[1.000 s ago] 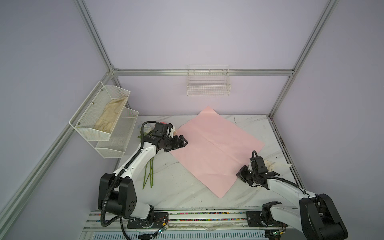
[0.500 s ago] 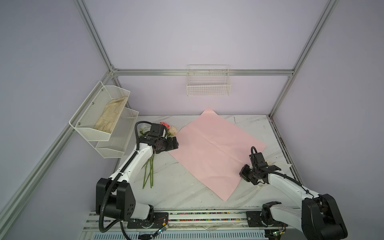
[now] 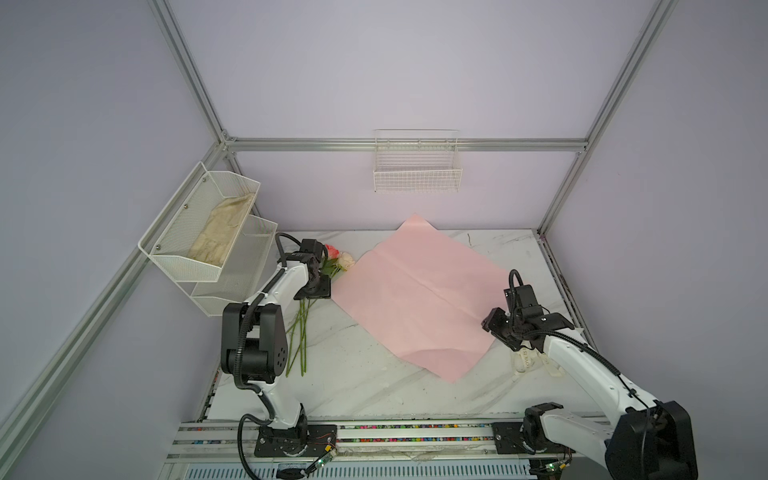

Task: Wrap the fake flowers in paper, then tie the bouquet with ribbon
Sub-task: 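Move the left gripper to the roses and grasp a white rose stem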

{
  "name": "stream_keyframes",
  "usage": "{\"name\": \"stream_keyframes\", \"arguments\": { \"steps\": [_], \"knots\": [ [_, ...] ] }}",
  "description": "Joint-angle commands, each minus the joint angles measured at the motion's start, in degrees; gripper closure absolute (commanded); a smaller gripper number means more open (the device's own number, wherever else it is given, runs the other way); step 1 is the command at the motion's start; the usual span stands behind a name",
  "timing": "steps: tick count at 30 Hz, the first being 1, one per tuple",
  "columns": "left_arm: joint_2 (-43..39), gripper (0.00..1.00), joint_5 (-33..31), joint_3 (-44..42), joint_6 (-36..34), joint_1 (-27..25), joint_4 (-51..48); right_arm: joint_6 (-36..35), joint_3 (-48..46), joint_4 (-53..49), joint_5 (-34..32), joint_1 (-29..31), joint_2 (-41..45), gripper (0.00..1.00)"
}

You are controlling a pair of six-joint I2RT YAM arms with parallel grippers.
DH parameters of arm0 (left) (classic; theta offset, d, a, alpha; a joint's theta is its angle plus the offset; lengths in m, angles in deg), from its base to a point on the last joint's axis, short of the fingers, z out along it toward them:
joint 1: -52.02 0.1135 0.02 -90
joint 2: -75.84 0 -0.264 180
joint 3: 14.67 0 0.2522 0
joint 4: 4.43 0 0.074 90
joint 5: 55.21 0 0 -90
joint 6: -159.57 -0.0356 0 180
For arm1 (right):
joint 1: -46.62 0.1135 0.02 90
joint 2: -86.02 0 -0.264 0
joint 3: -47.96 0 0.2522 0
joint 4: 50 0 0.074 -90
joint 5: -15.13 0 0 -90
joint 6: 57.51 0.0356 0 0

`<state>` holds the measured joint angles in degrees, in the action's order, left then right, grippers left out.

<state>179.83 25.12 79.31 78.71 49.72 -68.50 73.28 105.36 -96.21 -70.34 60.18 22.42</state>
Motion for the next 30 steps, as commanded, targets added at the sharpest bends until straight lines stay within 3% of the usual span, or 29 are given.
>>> {"name": "stream_keyframes", "arguments": {
  "steps": [1,7,19,22,24,30],
  "knots": [
    [3.9,0.39,-1.7,8.8,-7.9,0.6,-3.1,-2.3,2.5,-2.3,-4.9,-0.1,1.4,0.45],
    [11.5,0.44,-0.9,16.2,-13.4,0.6,-4.8,-8.7,4.8,3.0,-3.5,0.0,1.4,0.45],
    [18.7,0.54,1.6,20.3,-17.2,0.5,-9.7,-10.0,5.2,10.6,0.2,-0.1,-4.2,0.45],
    [19.3,0.70,2.4,19.9,-18.1,0.5,-9.9,-9.9,5.1,11.4,0.8,-0.1,-5.4,0.46],
    [19.8,0.86,2.7,21.4,-18.3,0.3,-12.0,-9.8,5.0,11.9,1.0,-0.1,-5.9,0.46],
    [15.7,1.00,4.7,21.4,-20.1,-1.3,-15.1,-9.4,4.1,14.0,1.0,-0.1,-6.0,0.46]
  ]
}}
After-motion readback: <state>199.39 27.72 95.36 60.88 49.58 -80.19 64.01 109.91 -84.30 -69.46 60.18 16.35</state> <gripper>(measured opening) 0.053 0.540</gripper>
